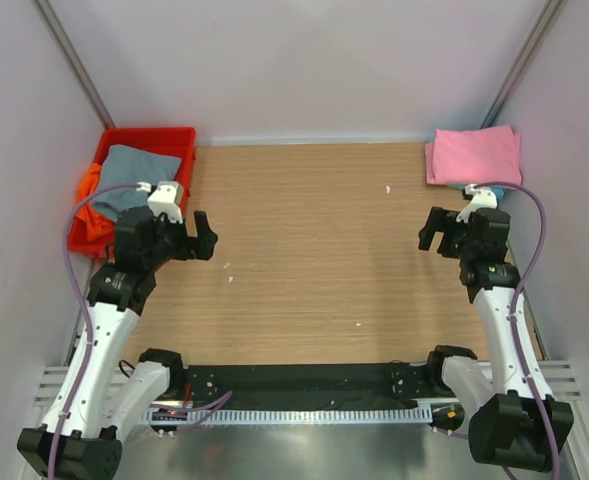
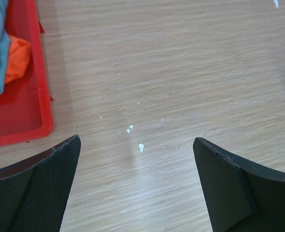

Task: Fold and stack the t-shirts
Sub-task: Neatly place the folded tshirt to the corner

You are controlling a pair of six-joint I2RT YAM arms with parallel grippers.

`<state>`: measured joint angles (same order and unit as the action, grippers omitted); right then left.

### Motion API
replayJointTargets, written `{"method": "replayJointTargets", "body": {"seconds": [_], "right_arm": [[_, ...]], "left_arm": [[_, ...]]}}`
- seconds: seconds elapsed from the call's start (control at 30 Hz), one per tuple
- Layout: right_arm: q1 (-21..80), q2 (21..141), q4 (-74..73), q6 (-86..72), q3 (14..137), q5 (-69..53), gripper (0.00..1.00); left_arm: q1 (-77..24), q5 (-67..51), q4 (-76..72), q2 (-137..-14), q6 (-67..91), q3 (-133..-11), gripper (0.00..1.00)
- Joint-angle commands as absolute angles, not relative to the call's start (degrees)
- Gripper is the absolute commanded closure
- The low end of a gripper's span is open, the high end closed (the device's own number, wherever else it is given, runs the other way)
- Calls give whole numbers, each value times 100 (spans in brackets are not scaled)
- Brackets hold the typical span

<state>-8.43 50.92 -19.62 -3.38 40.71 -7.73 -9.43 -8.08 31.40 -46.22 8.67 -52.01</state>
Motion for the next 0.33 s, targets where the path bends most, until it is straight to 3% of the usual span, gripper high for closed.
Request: {"method": "replayJointTargets", "body": {"seconds": [0.0,0.3], "right_arm": [[-809,4896,-1926,-466,4333,-764,0],[-809,5177,-2100,-554,4333,-739,0]], "left_arm": [[-800,-941,2760,-4500,984,-5220,0],[-616,-598,2909,-4334,747,-5142,0]]}}
